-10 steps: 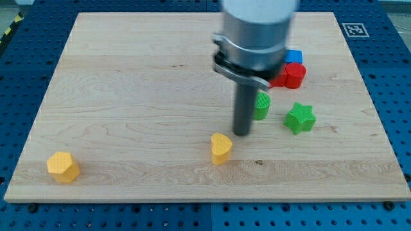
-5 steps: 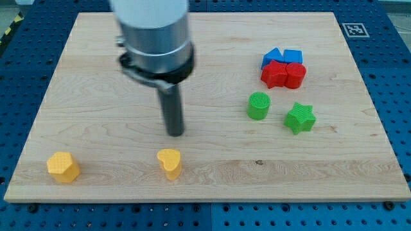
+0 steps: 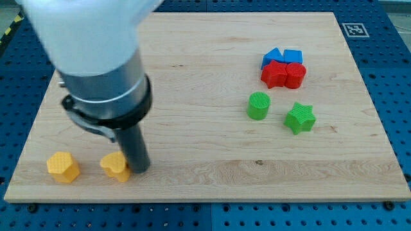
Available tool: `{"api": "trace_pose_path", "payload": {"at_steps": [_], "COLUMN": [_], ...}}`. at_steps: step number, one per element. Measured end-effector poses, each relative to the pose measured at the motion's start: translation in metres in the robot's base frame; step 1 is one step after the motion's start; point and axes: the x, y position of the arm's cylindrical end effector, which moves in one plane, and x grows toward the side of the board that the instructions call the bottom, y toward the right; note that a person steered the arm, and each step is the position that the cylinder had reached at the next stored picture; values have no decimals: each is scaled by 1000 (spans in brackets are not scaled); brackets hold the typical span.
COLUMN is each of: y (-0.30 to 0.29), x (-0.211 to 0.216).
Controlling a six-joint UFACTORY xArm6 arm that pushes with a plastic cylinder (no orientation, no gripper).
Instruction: Move the yellow heart to the right side of the yellow hexagon
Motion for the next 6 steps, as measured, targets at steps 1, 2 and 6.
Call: {"api": "trace_pose_path", "payload": {"at_steps": [1,2,6], "y": [-3,-3,-20], "x": [-7,-13,-4]}}
